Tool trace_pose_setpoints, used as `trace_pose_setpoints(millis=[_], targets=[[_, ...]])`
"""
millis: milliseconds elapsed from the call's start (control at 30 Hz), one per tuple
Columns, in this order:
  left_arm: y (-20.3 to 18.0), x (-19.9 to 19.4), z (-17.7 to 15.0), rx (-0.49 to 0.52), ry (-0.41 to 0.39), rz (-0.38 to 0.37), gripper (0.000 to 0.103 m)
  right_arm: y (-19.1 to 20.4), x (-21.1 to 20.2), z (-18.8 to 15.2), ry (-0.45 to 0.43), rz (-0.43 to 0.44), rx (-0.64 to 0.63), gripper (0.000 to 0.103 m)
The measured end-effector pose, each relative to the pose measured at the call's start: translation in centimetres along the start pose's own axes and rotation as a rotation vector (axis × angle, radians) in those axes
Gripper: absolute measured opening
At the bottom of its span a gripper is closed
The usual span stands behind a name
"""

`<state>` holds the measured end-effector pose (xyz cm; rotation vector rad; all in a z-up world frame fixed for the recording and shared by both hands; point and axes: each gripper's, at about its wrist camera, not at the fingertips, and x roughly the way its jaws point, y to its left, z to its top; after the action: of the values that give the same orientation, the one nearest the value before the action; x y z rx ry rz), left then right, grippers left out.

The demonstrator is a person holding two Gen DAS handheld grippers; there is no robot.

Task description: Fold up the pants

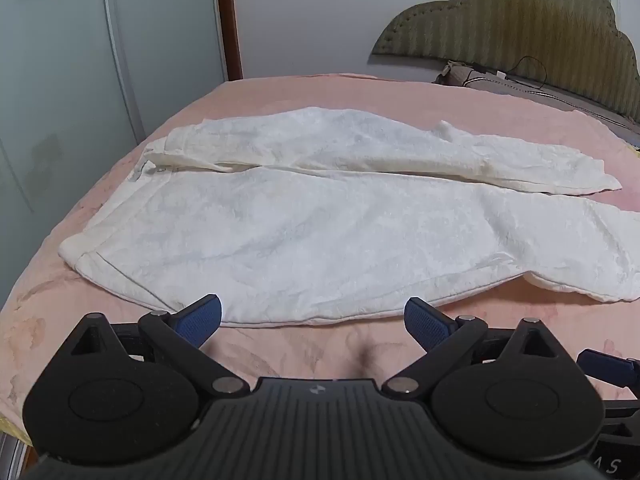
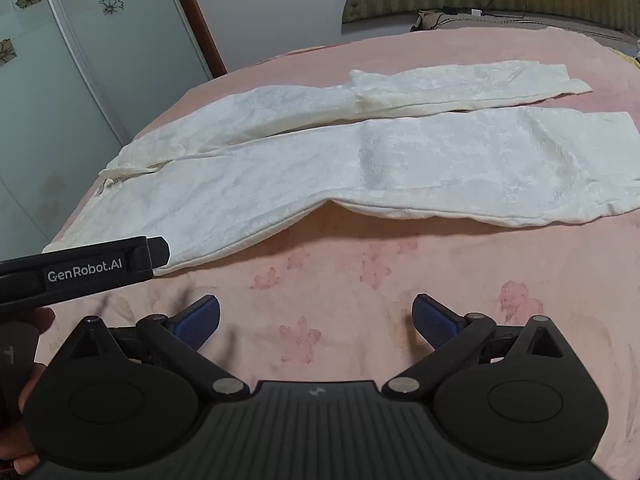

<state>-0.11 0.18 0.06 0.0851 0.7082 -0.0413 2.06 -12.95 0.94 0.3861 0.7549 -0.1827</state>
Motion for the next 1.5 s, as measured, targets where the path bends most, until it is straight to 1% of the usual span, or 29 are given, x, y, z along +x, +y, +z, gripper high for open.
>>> trace_pose_setpoints(millis=[33, 67, 167, 367, 500, 567, 767, 867, 1067, 1333, 1500], targets=[[0.1, -0.1, 0.0, -0.004, 0.000, -0.004, 0.099, 0.1, -0.2, 0.0, -0.003, 0.001, 0.001, 0.103], [0.0, 0.3, 0.2, 0.000, 0.027, 0.002, 0.099, -0.1, 0.1, 0.2, 0.038, 0.003, 0.015, 0.103], [0.0, 0.1, -0.3, 0.001, 0.002, -0.005, 0.098, 0.0, 0.2, 0.1, 0.038, 0.002, 0.011, 0.103], [0.1, 0.0, -0.5, -0.006, 0.009, -0.026, 0.097, 0.0, 0.4, 0.2, 0.043, 0.000, 0.016, 0.103], [-0.1, 0.1, -0.7, 0.003, 0.013, -0.024, 0.097, 0.3, 0.6, 0.3, 0.045, -0.009, 0.015, 0.103], [-0.2, 0.1, -0.8, 0.013, 0.020, -0.022, 0.098, -0.7, 0.6, -0.2, 0.033, -0.005, 0.028, 0.103], [-0.1, 0.4, -1.0, 0.021, 0.035, -0.014, 0.099, -0.8, 0.8, -0.1, 0.037, -0.031, 0.022, 0.103], [0.0, 0.3, -1.1, 0.023, 0.030, -0.006, 0.099, -0.8, 0.8, -0.1, 0.032, -0.042, 0.015, 0.103], [0.2, 0.3, -1.6, 0.032, 0.027, 0.007, 0.099, -0.8, 1.0, -0.2, 0.032, -0.105, -0.013, 0.103], [0.7, 0.8, -1.8, 0.020, 0.060, 0.017, 0.099, -0.8, 1.2, -0.1, 0.042, -0.126, -0.020, 0.103], [0.9, 1.1, -2.1, 0.021, 0.088, 0.008, 0.099, -0.9, 1.3, -0.2, 0.049, -0.126, -0.019, 0.103]])
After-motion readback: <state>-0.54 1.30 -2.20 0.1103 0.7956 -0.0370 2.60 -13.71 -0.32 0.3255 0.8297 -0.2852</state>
